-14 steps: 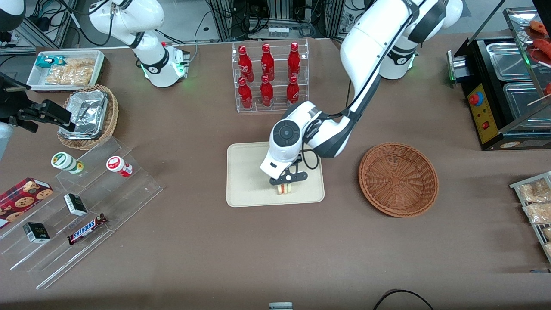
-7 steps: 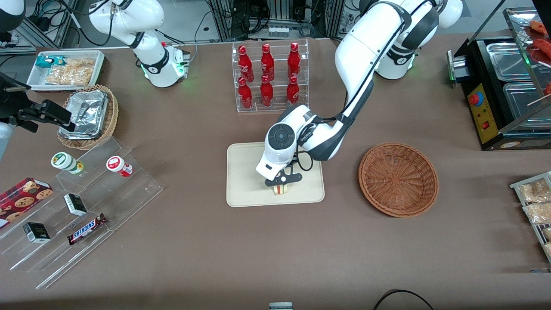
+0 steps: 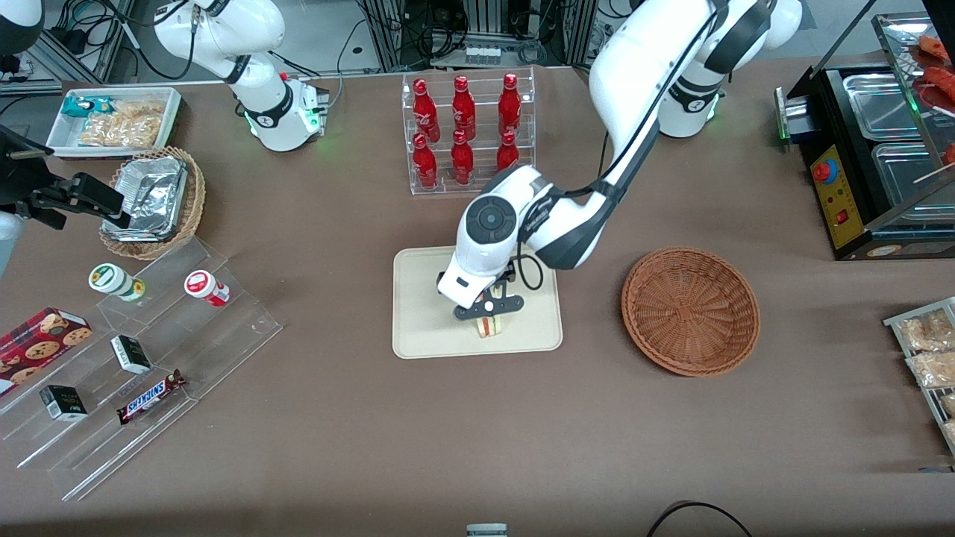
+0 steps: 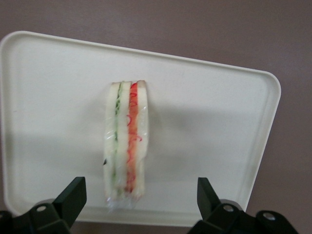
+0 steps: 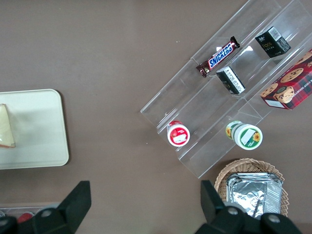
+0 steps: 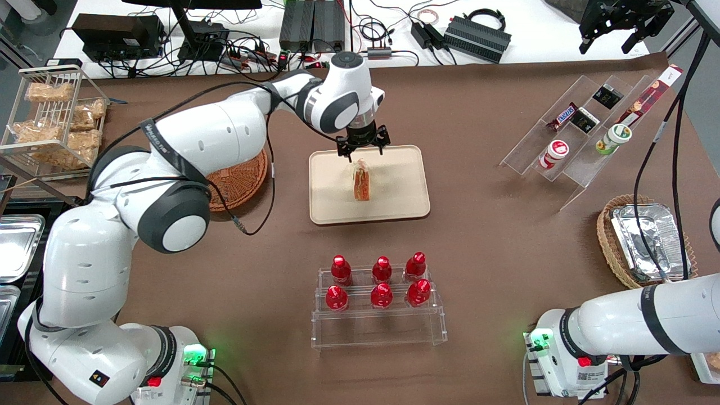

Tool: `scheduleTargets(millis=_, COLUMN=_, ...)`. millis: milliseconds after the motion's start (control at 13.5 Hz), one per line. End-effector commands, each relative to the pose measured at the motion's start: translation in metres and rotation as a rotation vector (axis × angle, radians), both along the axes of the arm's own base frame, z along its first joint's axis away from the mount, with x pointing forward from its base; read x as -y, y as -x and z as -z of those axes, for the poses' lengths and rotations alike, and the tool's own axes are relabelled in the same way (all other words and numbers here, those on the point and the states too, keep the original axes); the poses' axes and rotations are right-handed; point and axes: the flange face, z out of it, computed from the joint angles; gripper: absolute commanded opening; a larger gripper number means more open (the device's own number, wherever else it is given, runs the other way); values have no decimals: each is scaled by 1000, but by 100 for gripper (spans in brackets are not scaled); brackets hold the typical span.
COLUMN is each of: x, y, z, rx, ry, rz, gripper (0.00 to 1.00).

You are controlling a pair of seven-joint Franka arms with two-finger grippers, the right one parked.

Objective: Place sandwich from basket to tray

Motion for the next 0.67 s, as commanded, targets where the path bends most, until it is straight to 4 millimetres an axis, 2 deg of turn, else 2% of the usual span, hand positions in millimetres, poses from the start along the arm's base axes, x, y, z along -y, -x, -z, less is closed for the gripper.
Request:
scheduleTargets(millis=0, x=-25, y=0, z=-32, rx=-30, ry=-73, rz=-17, gripper=100)
scheduleTargets(millis=222, x=-72, y=-12, z=-53, rx=-68, ry=-162, rz=-60, gripper=100)
scheduleTargets(millis=370, x=-100, y=-14, z=-53, rx=-87, ry=-203, rz=-88, gripper=100)
scheduleTargets(millis=593, x=-164, y=-21, z=-67, rx=-103, ry=-209, rz=-40, gripper=100)
